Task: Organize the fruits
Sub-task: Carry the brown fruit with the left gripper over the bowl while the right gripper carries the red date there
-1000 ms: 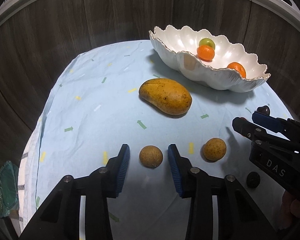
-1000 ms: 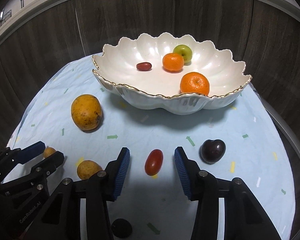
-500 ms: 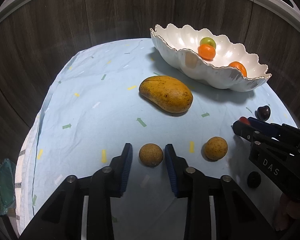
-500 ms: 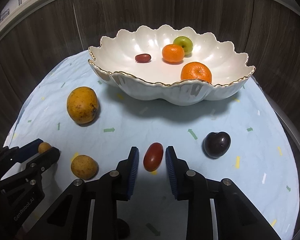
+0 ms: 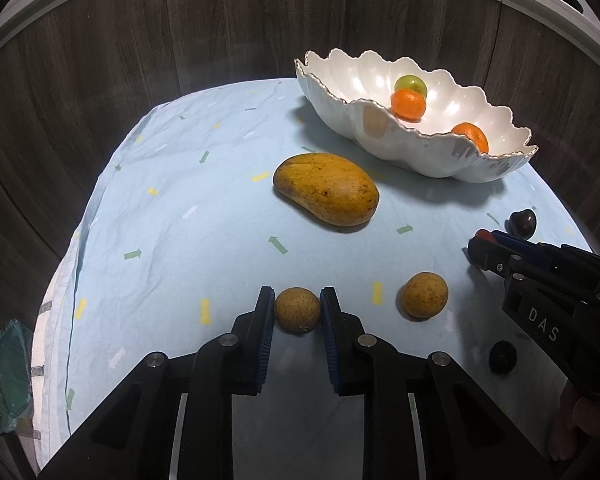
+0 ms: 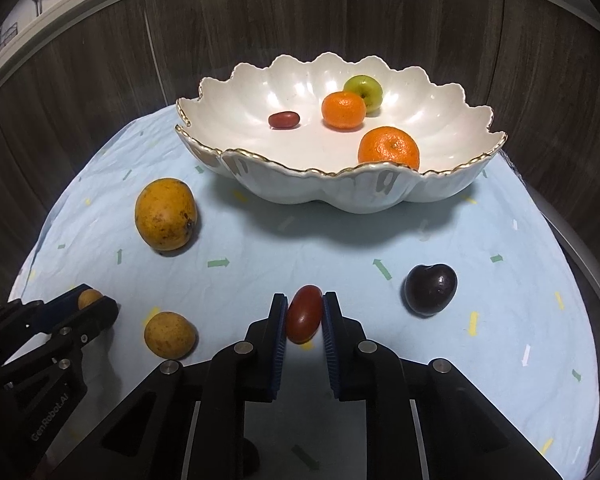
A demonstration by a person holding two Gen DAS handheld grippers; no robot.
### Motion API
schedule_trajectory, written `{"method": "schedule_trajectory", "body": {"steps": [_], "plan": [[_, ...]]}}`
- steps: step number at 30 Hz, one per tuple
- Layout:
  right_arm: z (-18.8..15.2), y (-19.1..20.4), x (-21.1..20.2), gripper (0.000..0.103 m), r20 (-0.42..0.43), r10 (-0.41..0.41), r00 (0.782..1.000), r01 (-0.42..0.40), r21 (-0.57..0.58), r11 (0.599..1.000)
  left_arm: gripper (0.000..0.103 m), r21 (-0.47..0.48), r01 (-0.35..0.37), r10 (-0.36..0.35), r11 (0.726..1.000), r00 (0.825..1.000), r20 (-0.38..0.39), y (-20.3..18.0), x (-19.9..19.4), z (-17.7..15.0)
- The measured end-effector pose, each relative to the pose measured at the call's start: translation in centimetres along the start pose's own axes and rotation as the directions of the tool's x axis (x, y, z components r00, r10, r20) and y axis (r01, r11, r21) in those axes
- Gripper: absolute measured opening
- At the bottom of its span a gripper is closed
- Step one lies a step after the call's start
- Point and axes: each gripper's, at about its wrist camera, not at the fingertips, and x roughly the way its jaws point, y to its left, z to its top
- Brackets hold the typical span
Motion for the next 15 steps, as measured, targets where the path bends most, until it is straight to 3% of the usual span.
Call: {"method": "schedule_trajectory", "body": {"steps": [15], "plan": [[1.0,-0.3,-2.3,0.019,0.053,0.009,0.999,-0.009,0.006,1.000,0.023,0.011,0.005,-0.005,1.000,0.999,0.046,-0.7,-2.3,1.2]]}}
